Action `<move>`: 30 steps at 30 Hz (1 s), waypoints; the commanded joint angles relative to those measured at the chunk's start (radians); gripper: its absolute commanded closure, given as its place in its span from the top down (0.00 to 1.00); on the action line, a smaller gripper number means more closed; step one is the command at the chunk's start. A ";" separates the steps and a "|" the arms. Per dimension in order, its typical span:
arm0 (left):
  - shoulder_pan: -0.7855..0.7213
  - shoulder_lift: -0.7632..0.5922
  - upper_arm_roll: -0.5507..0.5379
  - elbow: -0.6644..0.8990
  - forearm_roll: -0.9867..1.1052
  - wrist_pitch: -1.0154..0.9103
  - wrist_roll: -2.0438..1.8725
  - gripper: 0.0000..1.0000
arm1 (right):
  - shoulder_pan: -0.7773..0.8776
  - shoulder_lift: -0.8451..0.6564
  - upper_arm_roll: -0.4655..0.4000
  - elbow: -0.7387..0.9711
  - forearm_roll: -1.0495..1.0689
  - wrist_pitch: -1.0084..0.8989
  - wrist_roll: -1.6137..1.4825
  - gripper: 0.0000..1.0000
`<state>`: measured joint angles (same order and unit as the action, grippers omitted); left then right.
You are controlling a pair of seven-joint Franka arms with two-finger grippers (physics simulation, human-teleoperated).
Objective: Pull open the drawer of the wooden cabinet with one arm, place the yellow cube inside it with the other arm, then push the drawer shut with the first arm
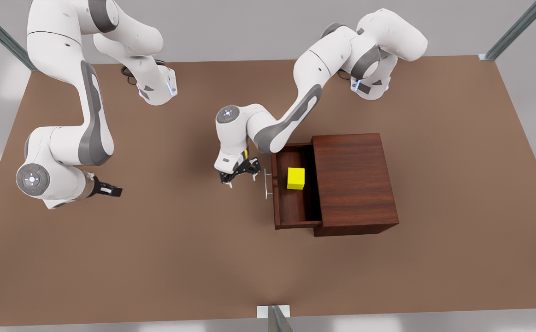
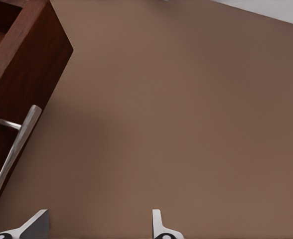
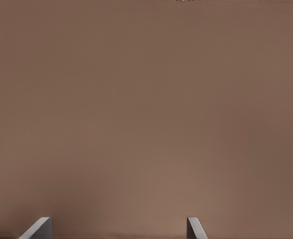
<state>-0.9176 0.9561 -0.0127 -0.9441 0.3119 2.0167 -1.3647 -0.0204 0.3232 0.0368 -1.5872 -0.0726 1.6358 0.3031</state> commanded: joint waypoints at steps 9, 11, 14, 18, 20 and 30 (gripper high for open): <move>0.000 0.001 -0.003 -0.041 -0.011 -0.036 0.125 1.00 | -0.001 -0.001 -0.002 0.003 0.000 -0.001 -0.294 1.00; 0.002 0.001 -0.003 -0.047 -0.011 -0.035 0.144 1.00 | -0.001 -0.001 -0.002 0.004 0.000 -0.001 -0.294 1.00; 0.016 -0.005 -0.004 -0.047 -0.011 -0.044 0.194 1.00 | -0.001 -0.001 -0.002 0.004 0.000 -0.001 -0.294 1.00; 0.020 -0.005 -0.004 -0.047 -0.011 -0.046 0.225 1.00 | -0.001 -0.001 -0.002 0.007 0.002 -0.001 -0.294 1.00; 0.022 -0.005 -0.004 -0.047 -0.011 -0.046 0.225 1.00 | -0.001 -0.001 -0.002 0.013 0.002 -0.013 -0.295 1.00; 0.043 -0.013 -0.003 -0.059 -0.008 -0.082 0.297 1.00 | -0.001 0.000 -0.003 0.019 0.002 -0.014 -0.294 1.00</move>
<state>-0.8750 0.9469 -0.0155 -1.0007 0.3017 1.9533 -1.1833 -0.0216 0.3247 0.0342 -1.5683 -0.0712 1.6236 0.0647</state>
